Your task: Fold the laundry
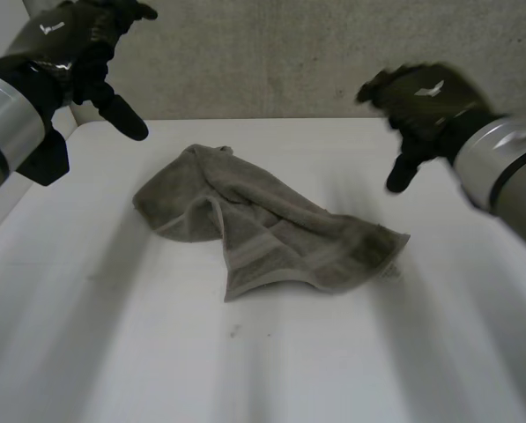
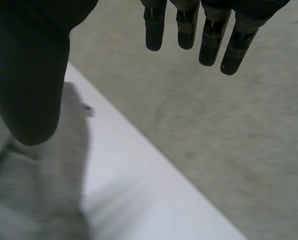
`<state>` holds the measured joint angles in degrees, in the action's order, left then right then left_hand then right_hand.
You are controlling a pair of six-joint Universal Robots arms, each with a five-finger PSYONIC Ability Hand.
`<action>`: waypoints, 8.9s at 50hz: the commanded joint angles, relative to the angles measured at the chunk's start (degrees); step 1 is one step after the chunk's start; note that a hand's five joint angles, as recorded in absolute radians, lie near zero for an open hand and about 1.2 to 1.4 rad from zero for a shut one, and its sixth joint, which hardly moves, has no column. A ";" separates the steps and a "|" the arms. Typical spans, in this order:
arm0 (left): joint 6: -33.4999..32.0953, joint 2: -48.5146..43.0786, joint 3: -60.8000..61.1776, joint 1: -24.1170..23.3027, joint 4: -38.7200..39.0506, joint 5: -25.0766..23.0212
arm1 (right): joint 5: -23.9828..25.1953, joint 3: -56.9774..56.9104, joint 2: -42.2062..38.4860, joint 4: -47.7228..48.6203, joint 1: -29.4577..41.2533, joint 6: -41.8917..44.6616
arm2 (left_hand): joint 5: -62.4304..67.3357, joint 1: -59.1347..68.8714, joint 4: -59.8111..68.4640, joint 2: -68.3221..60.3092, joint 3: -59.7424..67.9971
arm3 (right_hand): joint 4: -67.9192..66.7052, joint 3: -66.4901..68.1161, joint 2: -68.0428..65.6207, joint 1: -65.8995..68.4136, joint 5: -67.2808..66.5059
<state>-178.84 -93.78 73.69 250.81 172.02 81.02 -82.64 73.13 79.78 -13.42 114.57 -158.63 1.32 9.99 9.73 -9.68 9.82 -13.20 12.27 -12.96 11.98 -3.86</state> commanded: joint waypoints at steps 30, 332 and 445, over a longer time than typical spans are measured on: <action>-6.87 -13.80 -0.21 6.36 5.78 -0.07 | -16.84 -5.89 -38.65 24.74 22.90 -6.43 | -0.10 1.24 1.49 -1.54 1.40 | -19.92 20.85 -20.16 21.14 -19.26; -37.63 -22.94 -29.74 0.91 15.54 8.46 | -9.38 -25.67 -13.60 32.76 -12.00 17.13 | 68.68 70.01 70.27 -70.32 70.18 | -66.80 67.73 -67.04 68.02 -66.14; -42.73 -30.59 7.52 2.58 9.91 10.21 | -10.70 -6.42 -34.08 23.88 -8.66 22.14 | 9.32 10.66 10.91 -10.96 10.83 | 3.20 -2.27 2.96 -1.98 3.86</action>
<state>-221.56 -124.54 80.81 253.52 181.42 90.78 -93.29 66.88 44.66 10.59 105.82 -134.94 58.63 68.34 68.34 -68.36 68.37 -43.35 43.30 -43.04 34.68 -34.32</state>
